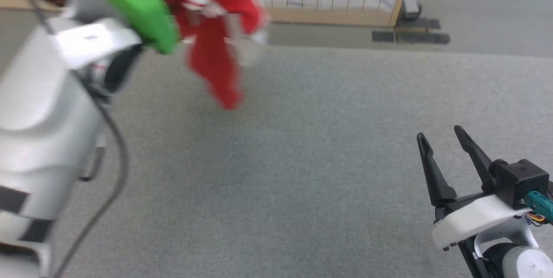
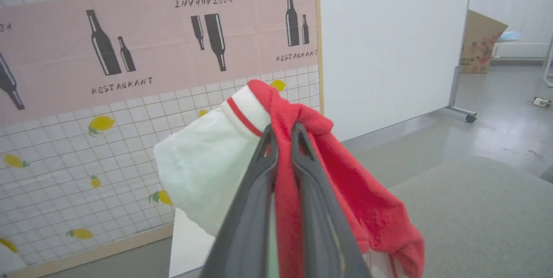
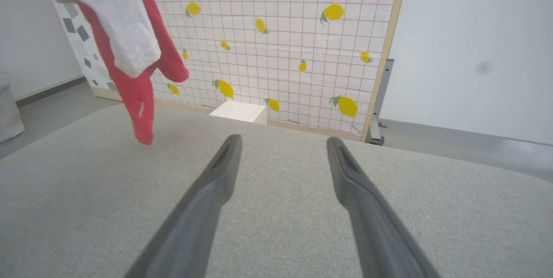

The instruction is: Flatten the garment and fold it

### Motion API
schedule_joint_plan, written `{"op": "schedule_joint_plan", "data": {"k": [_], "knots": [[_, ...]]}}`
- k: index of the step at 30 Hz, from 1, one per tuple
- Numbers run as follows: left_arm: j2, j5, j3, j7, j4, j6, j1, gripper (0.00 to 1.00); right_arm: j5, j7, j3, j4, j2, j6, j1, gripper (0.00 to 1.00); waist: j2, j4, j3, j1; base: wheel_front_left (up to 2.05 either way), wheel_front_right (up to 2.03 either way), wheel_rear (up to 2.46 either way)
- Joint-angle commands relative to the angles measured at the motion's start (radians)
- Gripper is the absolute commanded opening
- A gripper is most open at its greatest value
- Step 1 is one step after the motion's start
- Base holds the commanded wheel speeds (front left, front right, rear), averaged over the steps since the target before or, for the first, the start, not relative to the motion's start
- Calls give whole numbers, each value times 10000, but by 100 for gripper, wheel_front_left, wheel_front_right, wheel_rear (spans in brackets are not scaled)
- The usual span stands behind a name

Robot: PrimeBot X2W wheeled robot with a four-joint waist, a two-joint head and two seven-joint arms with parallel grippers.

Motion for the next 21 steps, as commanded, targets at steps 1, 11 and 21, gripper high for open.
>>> {"op": "schedule_joint_plan", "data": {"k": [1,11,21], "knots": [[-349,-174,-70,0,-227,195,-222,0,43,-13,-12,24,15,37,82,100,0,-297,-359,1,0,0,0],[-1754,-138,-1105,-50,-999,910,1068,0,-11,22,-293,-20,-101,37,14,100,0,-1293,-237,1,0,0,0],[-2000,832,-2476,-1250,313,1023,3033,0,27,112,-119,-95,-257,37,53,100,0,-1586,453,1,0,0,0]]}}
